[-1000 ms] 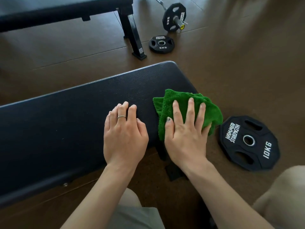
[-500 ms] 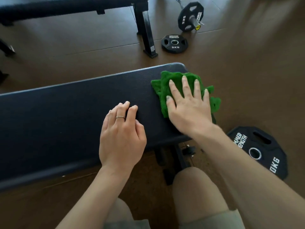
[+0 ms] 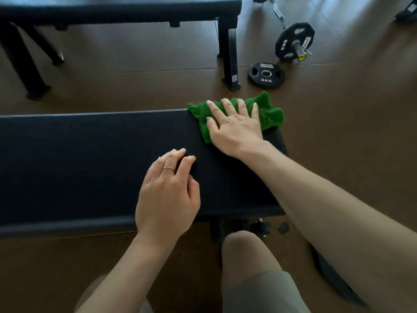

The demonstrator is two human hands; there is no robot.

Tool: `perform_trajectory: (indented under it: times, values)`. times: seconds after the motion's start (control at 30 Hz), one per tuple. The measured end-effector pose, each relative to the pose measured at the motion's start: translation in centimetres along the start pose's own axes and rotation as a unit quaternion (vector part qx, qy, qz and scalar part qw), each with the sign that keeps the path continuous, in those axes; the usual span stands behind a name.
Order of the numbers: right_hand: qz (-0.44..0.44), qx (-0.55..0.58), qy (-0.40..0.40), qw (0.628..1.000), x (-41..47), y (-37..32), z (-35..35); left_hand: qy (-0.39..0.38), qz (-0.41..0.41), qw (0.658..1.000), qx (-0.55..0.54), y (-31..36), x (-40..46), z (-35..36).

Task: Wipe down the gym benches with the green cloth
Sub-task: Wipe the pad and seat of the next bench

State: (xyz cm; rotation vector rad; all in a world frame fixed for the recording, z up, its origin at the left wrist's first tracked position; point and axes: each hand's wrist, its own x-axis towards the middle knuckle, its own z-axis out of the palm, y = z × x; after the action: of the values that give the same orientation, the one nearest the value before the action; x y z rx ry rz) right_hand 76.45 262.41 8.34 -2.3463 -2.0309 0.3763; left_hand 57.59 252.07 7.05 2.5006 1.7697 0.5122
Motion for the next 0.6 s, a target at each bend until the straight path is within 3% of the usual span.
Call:
perform_trajectory:
  times: [0.13, 0.2, 0.33, 0.43, 0.5, 0.6]
  values:
    - [-0.137, 0.002, -0.001, 0.991, -1.4, -4.0, 1.0, -0.001, -0.019, 1.000, -0.002, 0.1, 0.0, 0.1]
    - [-0.160, -0.001, -0.006, 0.987, -0.9, -3.1, 0.5, -0.004, -0.019, 1.000, -0.001, 0.1, 0.0, 0.1]
    - [-0.066, -0.011, 0.006, 0.998, 0.5, 3.4, -0.7, -0.001, -0.011, 1.000, -0.011, 0.2, 0.0, -0.1]
    - [0.029, 0.081, -0.026, 0.996, -0.9, 8.2, -1.2, -0.001, -0.017, 1.000, -0.015, 0.3, 0.1, 0.0]
    - [0.074, 0.149, -0.042, 0.985, -3.1, 8.5, -1.0, -0.003, -0.018, 1.000, -0.015, 0.2, 0.1, 0.0]
    - [0.083, 0.105, -0.040, 0.990, -8.3, 6.6, 0.0, 0.001, -0.020, 1.000, -0.010, 0.4, 0.1, 0.0]
